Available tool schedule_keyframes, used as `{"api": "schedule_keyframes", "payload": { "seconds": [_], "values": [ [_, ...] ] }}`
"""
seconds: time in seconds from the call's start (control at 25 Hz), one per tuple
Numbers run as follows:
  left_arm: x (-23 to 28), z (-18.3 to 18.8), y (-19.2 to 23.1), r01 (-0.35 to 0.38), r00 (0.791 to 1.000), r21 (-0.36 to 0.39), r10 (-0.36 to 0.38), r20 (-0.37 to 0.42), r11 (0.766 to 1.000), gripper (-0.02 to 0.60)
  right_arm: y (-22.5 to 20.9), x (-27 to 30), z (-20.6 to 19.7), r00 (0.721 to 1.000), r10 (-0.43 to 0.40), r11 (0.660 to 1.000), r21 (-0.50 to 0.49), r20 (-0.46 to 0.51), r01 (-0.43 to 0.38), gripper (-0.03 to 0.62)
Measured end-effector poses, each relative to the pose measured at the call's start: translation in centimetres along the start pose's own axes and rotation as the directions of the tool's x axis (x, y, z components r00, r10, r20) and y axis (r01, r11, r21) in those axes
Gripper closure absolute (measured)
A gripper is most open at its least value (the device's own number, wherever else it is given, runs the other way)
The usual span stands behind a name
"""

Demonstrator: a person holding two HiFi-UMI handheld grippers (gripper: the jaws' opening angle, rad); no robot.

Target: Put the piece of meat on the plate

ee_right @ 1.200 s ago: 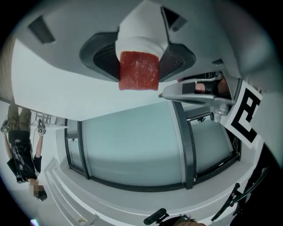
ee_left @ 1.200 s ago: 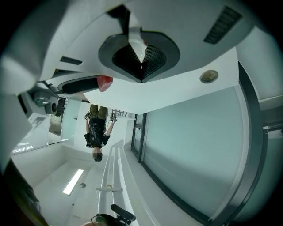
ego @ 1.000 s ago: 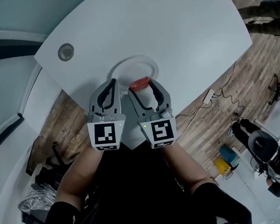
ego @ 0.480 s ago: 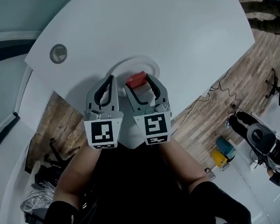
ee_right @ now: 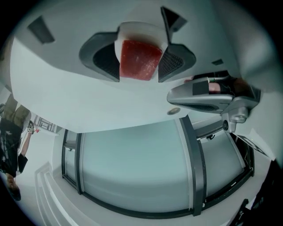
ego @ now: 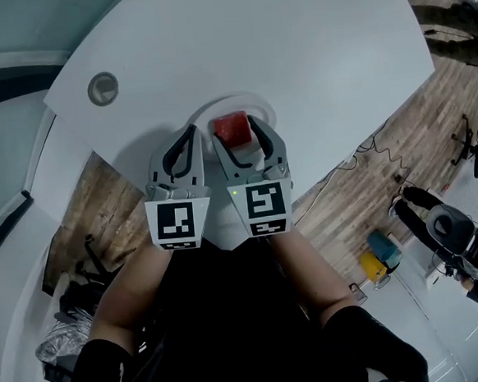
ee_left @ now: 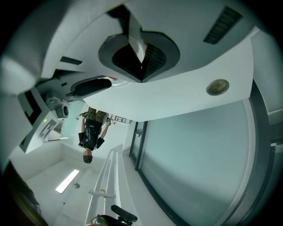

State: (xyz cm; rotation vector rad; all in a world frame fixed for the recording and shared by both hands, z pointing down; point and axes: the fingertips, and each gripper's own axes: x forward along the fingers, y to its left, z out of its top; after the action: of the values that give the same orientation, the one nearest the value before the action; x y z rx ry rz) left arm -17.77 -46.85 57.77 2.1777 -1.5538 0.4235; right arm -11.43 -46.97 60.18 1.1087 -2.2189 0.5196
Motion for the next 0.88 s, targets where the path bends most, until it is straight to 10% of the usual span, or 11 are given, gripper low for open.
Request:
{"api": "schedule_keyframes", "payload": {
  "seconds": [0.28, 0.56, 0.88],
  "values": [
    [-1.4, 1.9, -1.0, 0.005, 0.999, 0.032, -0.006, 0.040, 0.999, 0.578, 0.1, -2.8, 2.3, 0.996, -0.011, 1.000, 0.018, 0.092, 0.009, 0.322],
    [-3.7, 5.0, -3.6, -0.026, 0.992, 0.080, 0.016, 0.122, 0.996, 0.578, -1.3, -7.6, 5.0, 0.964, -0.072, 0.997, 0.025, 0.258, 0.068, 0.589],
    [-8.1, 10.1, -9.1, -0.060, 0.961, 0.174, 0.010, 0.275, 0.983, 0.578, -0.8, -15.9, 8.7, 0.864, -0.025, 0.997, -0.054, 0.503, 0.060, 0.591]
  ]
}}
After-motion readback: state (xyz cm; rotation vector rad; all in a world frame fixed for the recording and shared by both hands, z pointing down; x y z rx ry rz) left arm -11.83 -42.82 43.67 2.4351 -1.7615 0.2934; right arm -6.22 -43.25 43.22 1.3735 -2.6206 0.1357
